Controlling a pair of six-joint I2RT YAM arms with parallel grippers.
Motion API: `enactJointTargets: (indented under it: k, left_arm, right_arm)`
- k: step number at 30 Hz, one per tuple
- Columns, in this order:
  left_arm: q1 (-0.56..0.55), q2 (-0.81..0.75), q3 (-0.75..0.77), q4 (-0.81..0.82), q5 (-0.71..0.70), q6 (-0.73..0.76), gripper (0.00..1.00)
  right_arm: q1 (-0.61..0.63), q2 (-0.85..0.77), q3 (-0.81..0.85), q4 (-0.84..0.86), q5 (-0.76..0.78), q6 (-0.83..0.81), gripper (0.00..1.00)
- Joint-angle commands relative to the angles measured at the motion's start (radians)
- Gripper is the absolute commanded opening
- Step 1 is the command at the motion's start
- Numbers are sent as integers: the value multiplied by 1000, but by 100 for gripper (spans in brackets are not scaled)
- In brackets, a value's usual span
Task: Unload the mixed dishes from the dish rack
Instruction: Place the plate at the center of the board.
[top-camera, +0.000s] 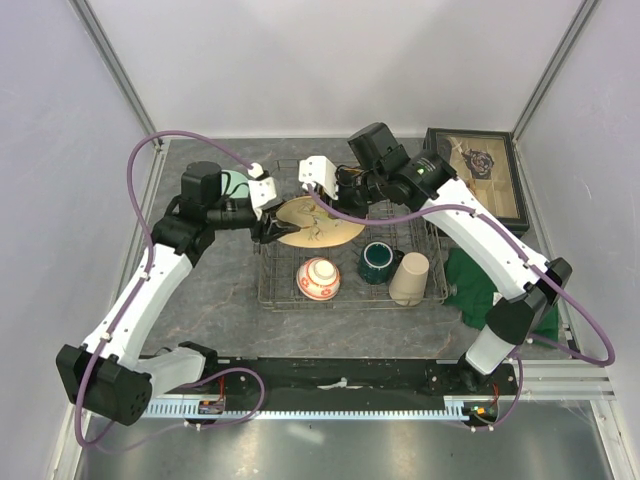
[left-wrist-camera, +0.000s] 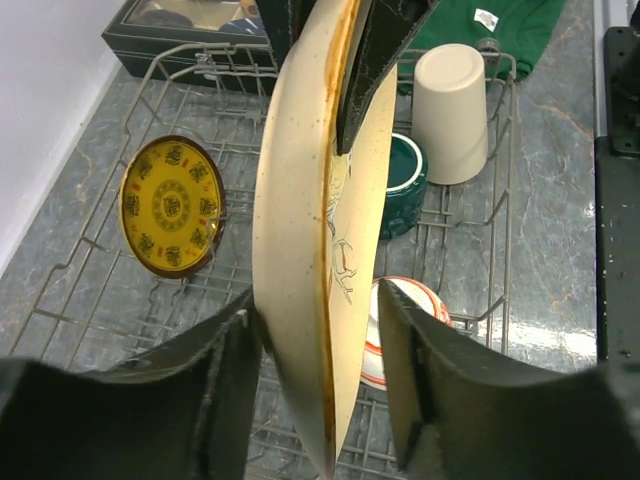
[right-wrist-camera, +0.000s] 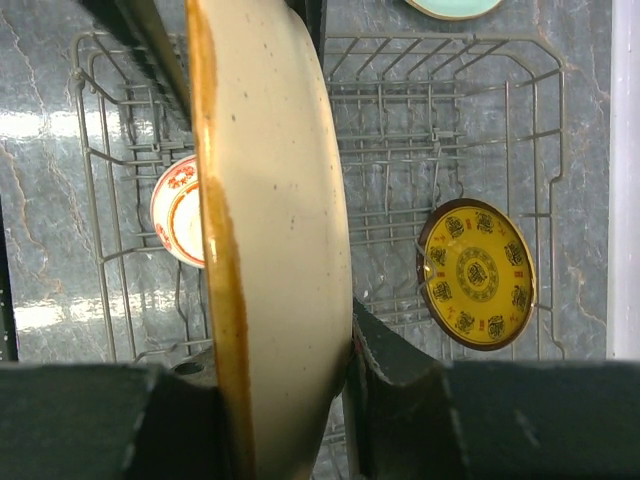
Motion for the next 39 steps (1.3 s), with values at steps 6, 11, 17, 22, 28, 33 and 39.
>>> enactJointTargets:
  k: [6,11,17,22,28,33,39]
  left_arm:
    - [-26,14,21,-2,-9,32,18]
    - [-31,14,12,-2,3,24,13]
    - [-32,1,9,0,39,1,1]
    - [-34,-13,3,0,48,-13,2]
    - [-32,-27,-3,-2,57,-22,1]
    - [-31,-33,-8,-3,24,-19,1]
    - [-32,-24,-14,26,-88,-52,2]
  right_arm:
    - [8,-95,-12,108,-68,9,4]
    - [8,-94,-27,124,-68,14,5]
    - [8,-95,-46,136,-45,18,22]
    - [6,-101,-64,150,-30,26,43]
    - [8,-100,-66,157,-2,34,58]
    - [8,-104,-64,167,13,44,68]
    - [6,-127,-64,176,24,57,82]
